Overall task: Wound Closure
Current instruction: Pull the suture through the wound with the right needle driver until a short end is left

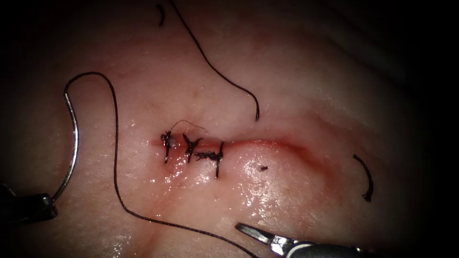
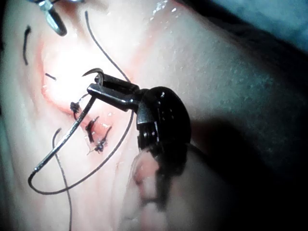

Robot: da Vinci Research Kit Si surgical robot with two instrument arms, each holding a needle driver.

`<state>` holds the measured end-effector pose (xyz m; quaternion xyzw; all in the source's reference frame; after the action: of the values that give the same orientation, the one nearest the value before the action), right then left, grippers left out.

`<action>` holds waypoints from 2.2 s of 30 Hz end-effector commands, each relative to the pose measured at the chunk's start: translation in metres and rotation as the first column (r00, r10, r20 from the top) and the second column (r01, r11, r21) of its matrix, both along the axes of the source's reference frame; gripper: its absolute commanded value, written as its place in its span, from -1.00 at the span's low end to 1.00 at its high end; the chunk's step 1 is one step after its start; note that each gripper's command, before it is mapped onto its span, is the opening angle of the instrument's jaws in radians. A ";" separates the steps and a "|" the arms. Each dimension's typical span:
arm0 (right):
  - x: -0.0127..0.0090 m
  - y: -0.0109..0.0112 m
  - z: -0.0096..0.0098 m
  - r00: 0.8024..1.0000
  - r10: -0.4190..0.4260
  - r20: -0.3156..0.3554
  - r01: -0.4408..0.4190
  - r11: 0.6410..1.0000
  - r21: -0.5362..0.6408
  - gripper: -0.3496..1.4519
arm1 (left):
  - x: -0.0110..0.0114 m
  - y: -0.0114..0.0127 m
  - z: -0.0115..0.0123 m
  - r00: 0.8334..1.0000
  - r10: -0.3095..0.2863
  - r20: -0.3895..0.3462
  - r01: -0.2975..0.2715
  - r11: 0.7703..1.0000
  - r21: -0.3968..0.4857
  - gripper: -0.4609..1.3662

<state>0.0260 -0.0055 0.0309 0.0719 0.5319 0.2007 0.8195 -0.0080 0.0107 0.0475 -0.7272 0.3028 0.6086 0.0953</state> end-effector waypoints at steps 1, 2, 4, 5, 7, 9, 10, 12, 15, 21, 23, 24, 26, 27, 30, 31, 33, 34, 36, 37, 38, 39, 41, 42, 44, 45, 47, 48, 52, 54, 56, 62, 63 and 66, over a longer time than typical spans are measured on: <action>0.0000 0.0000 0.0000 1.000 -0.003 -0.004 0.003 1.000 0.001 0.65 | 0.0000 0.0000 0.0000 1.000 0.004 -0.002 -0.004 1.000 0.000 -0.88; -0.0001 0.0000 0.0000 1.000 -0.003 -0.004 0.003 1.000 0.001 0.65 | 0.0000 0.0000 0.0000 1.000 0.004 -0.002 -0.004 1.000 0.000 -0.88; -0.0005 -0.0001 0.0000 1.000 -0.003 -0.007 0.003 1.000 -0.001 0.62 | -0.0001 -0.0001 -0.0001 1.000 0.004 -0.002 -0.004 1.000 0.000 -0.88; -0.0007 -0.0001 0.0000 1.000 -0.004 -0.008 0.004 1.000 0.000 0.57 | -0.0001 -0.0001 -0.0001 1.000 0.004 -0.002 -0.004 1.000 0.000 -0.88; -0.0011 0.0001 0.0000 1.000 -0.004 -0.010 0.004 1.000 0.000 0.49 | -0.0001 -0.0001 -0.0001 1.000 0.004 -0.002 -0.004 1.000 0.000 -0.88; -0.0015 0.0004 0.0000 1.000 -0.002 -0.011 0.002 1.000 0.001 0.45 | -0.0001 -0.0001 -0.0001 1.000 0.004 -0.002 -0.004 1.000 0.000 -0.88; -0.0018 0.0006 0.0001 1.000 0.003 -0.013 -0.003 1.000 0.001 0.43 | -0.0001 -0.0001 -0.0001 1.000 0.004 -0.002 -0.004 1.000 0.000 -0.88; -0.0024 0.0016 0.0003 1.000 0.018 -0.018 -0.018 1.000 0.000 0.39 | -0.0001 -0.0001 -0.0001 1.000 0.004 -0.002 -0.004 1.000 0.000 -0.88; -0.0031 0.0031 0.0008 0.999 0.030 -0.019 -0.030 1.000 -0.007 0.40 | -0.0001 -0.0001 -0.0001 1.000 0.004 -0.002 -0.004 1.000 0.000 -0.88; -0.0042 0.0067 0.0024 0.999 0.051 -0.008 -0.051 0.999 -0.016 0.39 | -0.0002 -0.0001 -0.0001 1.000 0.003 -0.002 -0.003 1.000 0.000 -0.88; -0.0043 0.0075 0.0032 0.998 0.055 -0.003 -0.055 0.998 -0.014 0.38 | -0.0002 -0.0001 -0.0001 1.000 0.003 -0.002 -0.003 1.000 0.000 -0.88; -0.0043 0.0078 0.0035 0.998 0.057 0.000 -0.057 0.998 -0.014 0.39 | -0.0002 -0.0001 -0.0001 1.000 0.003 -0.002 -0.003 1.000 0.000 -0.88; -0.0044 0.0083 0.0043 0.998 0.062 0.006 -0.062 0.998 -0.014 0.40 | -0.0003 -0.0001 0.0000 1.000 0.003 -0.002 -0.003 1.000 -0.001 -0.88; -0.0044 0.0086 0.0048 0.998 0.064 0.010 -0.064 0.998 -0.014 0.39 | -0.0004 -0.0001 0.0002 1.000 0.002 -0.002 -0.003 1.000 -0.002 -0.88; -0.0043 0.0092 0.0057 0.998 0.069 0.015 -0.069 0.998 -0.014 0.41 | -0.0005 -0.0002 0.0004 1.000 0.002 -0.003 -0.002 1.000 -0.004 -0.88; -0.0042 0.0095 0.0061 0.997 0.070 0.016 -0.069 0.997 -0.014 0.40 | -0.0005 -0.0002 0.0005 1.000 0.002 -0.003 -0.002 1.000 -0.005 -0.88; -0.0041 0.0097 0.0066 0.997 0.071 0.017 -0.071 0.997 -0.015 0.40 | -0.0005 -0.0002 0.0005 1.000 0.002 -0.003 -0.002 1.000 -0.005 -0.88; -0.0041 0.0098 0.0068 0.997 0.071 0.017 -0.071 0.997 -0.015 0.38 | -0.0005 -0.0002 0.0005 1.000 0.002 -0.003 -0.002 1.000 -0.005 -0.88; -0.0039 0.0099 0.0070 0.997 0.072 0.018 -0.072 0.997 -0.016 0.34 | -0.0005 -0.0002 0.0005 1.000 0.002 -0.003 -0.002 1.000 -0.005 -0.88; -0.0039 0.0099 0.0072 0.997 0.073 0.018 -0.073 0.997 -0.016 0.27 | -0.0005 -0.0002 0.0005 1.000 0.002 -0.003 -0.002 1.000 -0.005 -0.88; -0.0039 0.0099 0.0072 0.997 0.073 0.018 -0.073 0.997 -0.016 0.25 | -0.0005 -0.0002 0.0005 1.000 0.002 -0.003 -0.002 1.000 -0.005 -0.88; -0.0038 0.0100 0.0073 0.997 0.073 0.018 -0.073 0.997 -0.017 0.12 | -0.0005 -0.0002 0.0005 1.000 0.002 -0.003 -0.002 1.000 -0.005 -0.88; -0.0038 0.0101 0.0075 0.997 0.072 0.015 -0.071 0.997 -0.016 -0.16 | -0.0005 -0.0002 0.0005 1.000 0.002 -0.003 -0.002 1.000 -0.005 -0.88; -0.0038 0.0100 0.0076 0.998 0.065 0.005 -0.065 0.998 -0.016 -0.91 | -0.0005 -0.0002 0.0004 1.000 0.002 -0.003 -0.002 1.000 -0.005 -0.88; -0.0038 0.0099 0.0076 0.999 0.048 -0.002 -0.048 0.998 -0.036 -1.00 | -0.0005 -0.0002 0.0004 1.000 0.002 -0.003 -0.002 1.000 -0.005 -0.88; -0.0038 0.0098 0.0076 0.999 0.041 -0.006 -0.041 0.998 -0.048 -1.00 | -0.0005 -0.0002 0.0004 1.000 0.002 -0.003 -0.002 1.000 -0.005 -0.88; -0.0038 0.0097 0.0075 1.000 0.011 -0.012 -0.012 0.998 -0.062 -1.00 | -0.0005 -0.0002 0.0004 1.000 0.002 -0.003 -0.002 1.000 -0.005 -0.88; -0.0038 0.0096 0.0074 1.000 0.009 -0.011 -0.009 0.998 -0.061 -1.00 | -0.0005 -0.0002 0.0004 1.000 0.002 -0.003 -0.002 1.000 -0.005 -0.88; -0.0037 0.0089 0.0064 0.999 -0.019 -0.027 0.017 0.997 -0.081 -1.00 | -0.0005 -0.0002 0.0005 1.000 0.002 -0.003 -0.002 1.000 -0.005 -0.88; -0.0035 0.0082 0.0057 0.999 -0.029 -0.032 0.027 0.996 -0.081 -1.00 | -0.0005 -0.0001 0.0006 1.000 0.002 -0.002 -0.002 1.000 -0.005 -0.88; -0.0032 0.0071 0.0047 0.998 -0.054 -0.029 0.051 0.995 -0.082 -1.00 | -0.0004 -0.0001 0.0008 1.000 0.003 -0.003 -0.003 1.000 -0.006 -0.88; -0.0017 0.0024 0.0013 0.993 -0.110 -0.037 0.106 0.991 -0.087 -1.00 | -0.0003 0.0000 0.0015 1.000 0.002 -0.004 -0.002 1.000 -0.007 -0.88; -0.0015 0.0020 0.0010 0.993 -0.115 -0.039 0.111 0.990 -0.088 -1.00 | -0.0004 0.0000 0.0015 1.000 0.002 -0.004 -0.002 1.000 -0.008 -0.88; -0.0007 0.0000 -0.0006 0.990 -0.134 -0.042 0.130 0.987 -0.093 -1.00 | -0.0004 0.0000 0.0015 1.000 0.000 -0.008 0.000 1.000 -0.013 -0.88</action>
<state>0.0255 -0.0060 0.0300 0.0780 0.5548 0.1172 0.8200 -0.0085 0.0107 0.0490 -0.7252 0.3083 0.6087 0.0922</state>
